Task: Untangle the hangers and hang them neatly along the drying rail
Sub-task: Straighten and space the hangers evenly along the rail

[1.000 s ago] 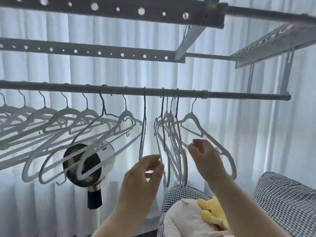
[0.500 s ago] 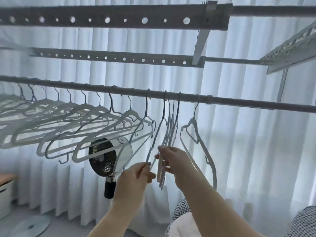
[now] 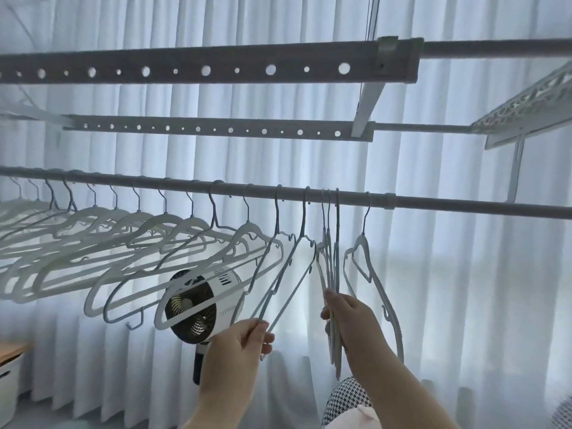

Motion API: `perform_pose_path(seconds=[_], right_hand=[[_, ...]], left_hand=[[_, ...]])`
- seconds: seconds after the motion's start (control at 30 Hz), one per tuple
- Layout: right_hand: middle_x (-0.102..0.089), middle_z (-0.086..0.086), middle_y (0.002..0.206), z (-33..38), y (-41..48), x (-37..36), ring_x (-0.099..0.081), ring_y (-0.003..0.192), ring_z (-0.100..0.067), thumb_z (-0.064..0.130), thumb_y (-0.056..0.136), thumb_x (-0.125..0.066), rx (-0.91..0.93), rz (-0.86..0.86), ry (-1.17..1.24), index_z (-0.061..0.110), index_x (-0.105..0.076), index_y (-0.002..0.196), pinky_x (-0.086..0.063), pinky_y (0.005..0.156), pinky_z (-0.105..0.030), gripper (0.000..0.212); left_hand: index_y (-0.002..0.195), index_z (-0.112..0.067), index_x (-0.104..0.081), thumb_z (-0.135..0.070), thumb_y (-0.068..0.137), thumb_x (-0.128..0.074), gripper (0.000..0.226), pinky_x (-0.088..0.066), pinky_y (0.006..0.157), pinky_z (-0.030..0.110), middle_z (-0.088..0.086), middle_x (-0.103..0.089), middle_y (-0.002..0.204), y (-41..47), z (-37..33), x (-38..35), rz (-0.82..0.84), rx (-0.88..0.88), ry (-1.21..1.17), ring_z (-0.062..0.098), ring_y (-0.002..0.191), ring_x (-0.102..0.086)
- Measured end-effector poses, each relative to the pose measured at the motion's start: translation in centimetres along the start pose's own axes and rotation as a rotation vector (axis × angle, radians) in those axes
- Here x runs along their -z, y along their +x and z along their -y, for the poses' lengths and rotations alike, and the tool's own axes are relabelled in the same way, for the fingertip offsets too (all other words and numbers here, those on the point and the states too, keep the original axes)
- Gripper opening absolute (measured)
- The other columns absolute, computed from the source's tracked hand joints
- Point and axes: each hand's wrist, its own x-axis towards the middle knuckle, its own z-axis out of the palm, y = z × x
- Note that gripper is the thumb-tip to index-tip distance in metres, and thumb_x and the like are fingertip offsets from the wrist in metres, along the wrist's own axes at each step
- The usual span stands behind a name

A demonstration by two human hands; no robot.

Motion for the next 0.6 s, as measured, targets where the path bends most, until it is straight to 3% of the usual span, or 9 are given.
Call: perform_pose_path(seconds=[0.3,0.43,0.5,0.6], right_hand=[[-0.053,-0.001,0.062,0.2,-0.92,0.16,-0.042,0.051,-0.014,0.02,0.092,-0.051,0.02,-0.081,0.04,0.01,-0.056,0.068,-0.035,0.052,-0.023,0.027],[-0.052,-0.001,0.058,0.28,-0.94,0.37,-0.043,0.046,-0.012,0.021,0.092,-0.052,0.038,-0.086,-0.029,0.01,-0.054,0.063,-0.035,0.049,-0.021,0.031],[-0.053,-0.002,0.06,0.37,-0.98,0.48,-0.042,0.05,-0.015,0.02,0.091,-0.052,0.039,-0.075,-0.032,0.01,-0.055,0.064,-0.036,0.052,-0.023,0.03],[-0.057,-0.002,0.065,0.49,-1.05,0.39,-0.041,0.055,-0.016,0.022,0.092,-0.052,0.035,-0.055,-0.04,0.011,-0.057,0.067,-0.035,0.055,-0.025,0.028]], left_hand=[[0.061,-0.029,-0.056,-0.008,0.089,-0.054,0.035,-0.042,0.052,-0.001,-0.009,-0.065,0.06,0.42,0.38,0.43,0.012,-0.034,0.054,-0.01,0.05,-0.06],[0.063,-0.027,-0.056,-0.011,0.089,-0.054,0.031,-0.046,0.06,0.006,-0.006,-0.065,0.063,0.46,0.71,0.33,0.029,-0.013,0.043,0.013,0.063,-0.065],[0.071,-0.025,-0.056,-0.012,0.088,-0.056,0.022,-0.049,0.074,0.023,-0.008,-0.065,0.069,0.52,1.06,0.3,0.034,-0.019,0.053,0.02,0.072,-0.064],[0.096,-0.022,-0.056,-0.014,0.087,-0.058,0.013,-0.046,0.081,0.028,-0.016,-0.06,0.077,0.23,0.66,0.5,0.03,-0.056,0.099,0.018,0.076,-0.059]])
